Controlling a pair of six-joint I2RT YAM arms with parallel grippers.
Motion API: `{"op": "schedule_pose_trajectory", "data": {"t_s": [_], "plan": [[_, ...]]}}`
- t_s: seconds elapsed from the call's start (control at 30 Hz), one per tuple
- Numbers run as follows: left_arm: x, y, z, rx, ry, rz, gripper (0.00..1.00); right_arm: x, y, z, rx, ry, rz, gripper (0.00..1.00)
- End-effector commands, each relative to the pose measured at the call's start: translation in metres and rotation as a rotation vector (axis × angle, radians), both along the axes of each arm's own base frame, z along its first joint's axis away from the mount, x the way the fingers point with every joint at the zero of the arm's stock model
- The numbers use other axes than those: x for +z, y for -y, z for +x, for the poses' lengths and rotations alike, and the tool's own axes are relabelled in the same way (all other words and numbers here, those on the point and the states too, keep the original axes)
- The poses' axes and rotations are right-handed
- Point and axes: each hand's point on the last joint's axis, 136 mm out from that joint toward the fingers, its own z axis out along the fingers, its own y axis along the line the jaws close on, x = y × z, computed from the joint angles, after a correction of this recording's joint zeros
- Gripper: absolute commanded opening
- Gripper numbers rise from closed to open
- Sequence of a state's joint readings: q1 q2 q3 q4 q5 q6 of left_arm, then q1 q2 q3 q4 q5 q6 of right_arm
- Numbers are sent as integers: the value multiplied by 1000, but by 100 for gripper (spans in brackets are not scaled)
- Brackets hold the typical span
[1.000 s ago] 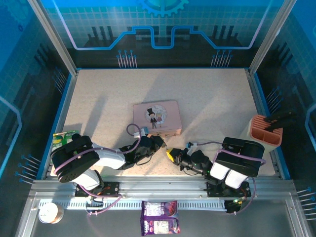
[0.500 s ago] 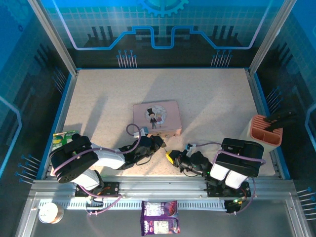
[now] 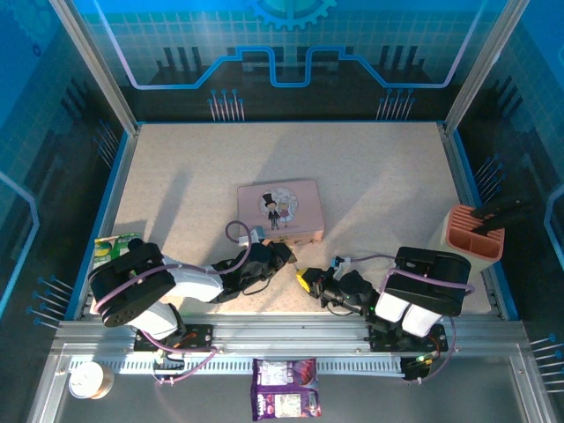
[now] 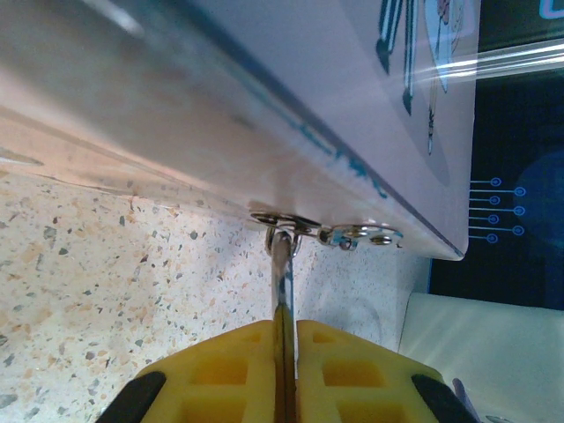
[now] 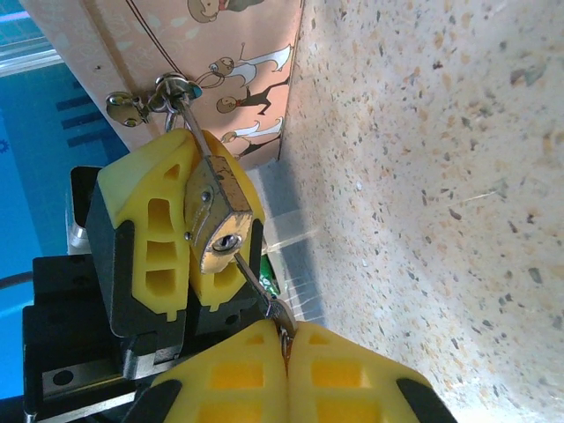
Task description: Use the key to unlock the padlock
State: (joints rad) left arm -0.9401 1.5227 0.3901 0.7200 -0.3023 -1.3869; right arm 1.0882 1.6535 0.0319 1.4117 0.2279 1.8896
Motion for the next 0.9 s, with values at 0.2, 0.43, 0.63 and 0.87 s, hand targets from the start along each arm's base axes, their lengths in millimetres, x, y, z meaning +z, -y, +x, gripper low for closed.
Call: {"op": "schedule_pose_trajectory", "data": {"t_s": [0.2, 0.43, 0.63, 0.87], "plan": [[35, 7, 2, -7, 90, -68, 0, 3, 3, 4, -28, 7, 9, 0], [34, 12, -1, -21, 88, -58, 0, 8, 3, 5, -26, 20, 19, 0], [29, 13, -2, -24, 80, -61, 0, 8, 4, 5, -25, 24, 19, 0], [33, 19, -5, -38, 87, -63, 0, 6, 3, 5, -26, 15, 16, 0]]}}
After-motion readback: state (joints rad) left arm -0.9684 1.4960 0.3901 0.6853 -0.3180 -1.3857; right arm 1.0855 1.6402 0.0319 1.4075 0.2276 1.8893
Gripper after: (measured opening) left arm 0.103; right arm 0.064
